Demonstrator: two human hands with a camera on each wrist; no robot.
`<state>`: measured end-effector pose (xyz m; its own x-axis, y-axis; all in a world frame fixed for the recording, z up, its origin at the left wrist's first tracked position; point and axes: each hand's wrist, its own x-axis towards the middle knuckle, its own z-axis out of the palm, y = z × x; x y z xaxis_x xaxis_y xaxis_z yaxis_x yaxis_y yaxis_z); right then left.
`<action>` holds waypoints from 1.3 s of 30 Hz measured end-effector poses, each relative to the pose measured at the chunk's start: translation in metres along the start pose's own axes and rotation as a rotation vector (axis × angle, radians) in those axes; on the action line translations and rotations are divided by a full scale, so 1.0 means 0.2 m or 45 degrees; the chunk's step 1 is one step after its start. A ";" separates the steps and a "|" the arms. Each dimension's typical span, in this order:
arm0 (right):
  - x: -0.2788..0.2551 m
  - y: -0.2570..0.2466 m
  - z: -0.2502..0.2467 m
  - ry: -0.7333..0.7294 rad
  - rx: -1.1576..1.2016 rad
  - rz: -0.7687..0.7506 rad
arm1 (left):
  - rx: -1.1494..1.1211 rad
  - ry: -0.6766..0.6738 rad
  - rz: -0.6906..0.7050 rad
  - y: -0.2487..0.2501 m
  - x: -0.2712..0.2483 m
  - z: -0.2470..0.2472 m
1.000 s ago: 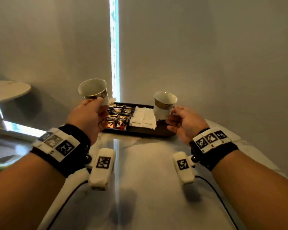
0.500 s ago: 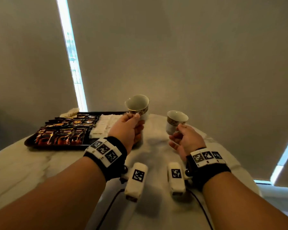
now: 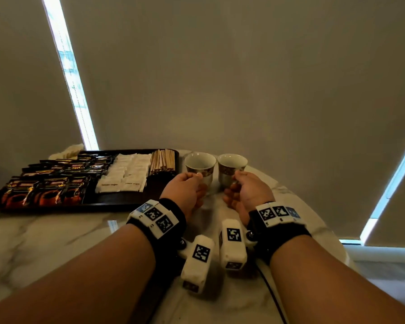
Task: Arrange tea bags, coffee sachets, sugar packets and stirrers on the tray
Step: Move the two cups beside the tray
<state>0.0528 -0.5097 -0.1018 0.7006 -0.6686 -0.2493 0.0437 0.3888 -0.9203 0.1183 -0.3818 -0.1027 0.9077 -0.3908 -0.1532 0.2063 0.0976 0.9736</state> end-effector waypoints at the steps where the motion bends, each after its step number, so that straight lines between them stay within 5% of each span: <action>1: 0.01 0.00 0.00 0.000 -0.014 -0.007 | 0.003 0.005 -0.008 -0.01 0.01 0.00; 17: 0.04 0.02 0.00 0.020 -0.232 -0.080 | 0.048 0.094 -0.068 0.02 -0.01 -0.02; 21: 0.06 0.01 -0.01 0.127 -0.369 -0.163 | 0.313 0.050 0.044 0.04 -0.06 -0.03; 30: 0.05 0.03 0.01 -0.038 -0.432 -0.357 | 0.262 -0.016 0.120 0.05 -0.11 0.00; 39: 0.06 0.05 0.03 -0.208 -0.319 -0.319 | 0.248 -0.051 0.093 0.08 -0.13 0.01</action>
<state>0.0656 -0.5098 -0.1124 0.7954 -0.6056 0.0252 0.0665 0.0460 -0.9967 0.0966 -0.3718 -0.0833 0.9015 -0.4257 -0.0776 0.0622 -0.0501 0.9968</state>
